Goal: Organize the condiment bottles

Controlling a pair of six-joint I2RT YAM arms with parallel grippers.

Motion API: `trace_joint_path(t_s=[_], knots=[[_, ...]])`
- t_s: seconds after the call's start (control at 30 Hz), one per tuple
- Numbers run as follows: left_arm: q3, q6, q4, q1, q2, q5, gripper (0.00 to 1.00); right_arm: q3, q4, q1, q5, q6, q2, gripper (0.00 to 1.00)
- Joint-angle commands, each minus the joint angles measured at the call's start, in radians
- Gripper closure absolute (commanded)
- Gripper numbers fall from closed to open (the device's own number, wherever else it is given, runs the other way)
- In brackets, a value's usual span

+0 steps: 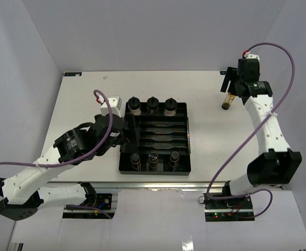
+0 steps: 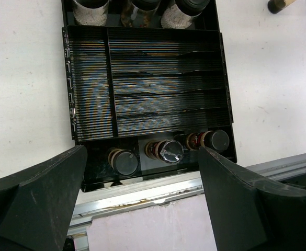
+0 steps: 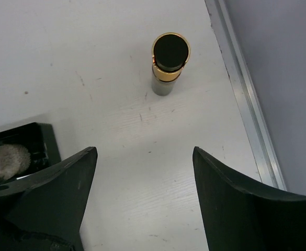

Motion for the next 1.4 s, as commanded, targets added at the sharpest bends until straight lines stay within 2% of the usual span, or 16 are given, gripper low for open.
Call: trace_joint_path(t_s=[0.0, 0.23, 0.43, 0.63, 1.0, 1.37], knots=[[0.021, 0.041, 0.026, 0.008, 0.041, 0.012, 0.02, 0.114, 0.009, -0.069, -0.042, -0.045, 0.132, 0.19], [-0.002, 0.081, 0.098, 0.026, 0.055, 0.02, 0.02, 0.245, 0.007, -0.146, -0.073, -0.032, 0.303, 0.17], [-0.035, 0.108, 0.149, 0.059, 0.061, 0.036, 0.02, 0.382, -0.013, -0.157, -0.064, -0.049, 0.431, 0.17], [-0.07, 0.122, 0.178, 0.086, 0.058, 0.065, 0.02, 0.362, 0.051, -0.159, -0.125, -0.052, 0.469, 0.16], [-0.092, 0.166, 0.215, 0.138, 0.05, 0.103, 0.02, 0.337, 0.091, -0.16, -0.081, -0.068, 0.55, 0.17], [-0.11, 0.182, 0.224, 0.187, 0.05, 0.144, 0.02, 0.392, 0.081, -0.16, -0.055, -0.09, 0.624, 0.2]])
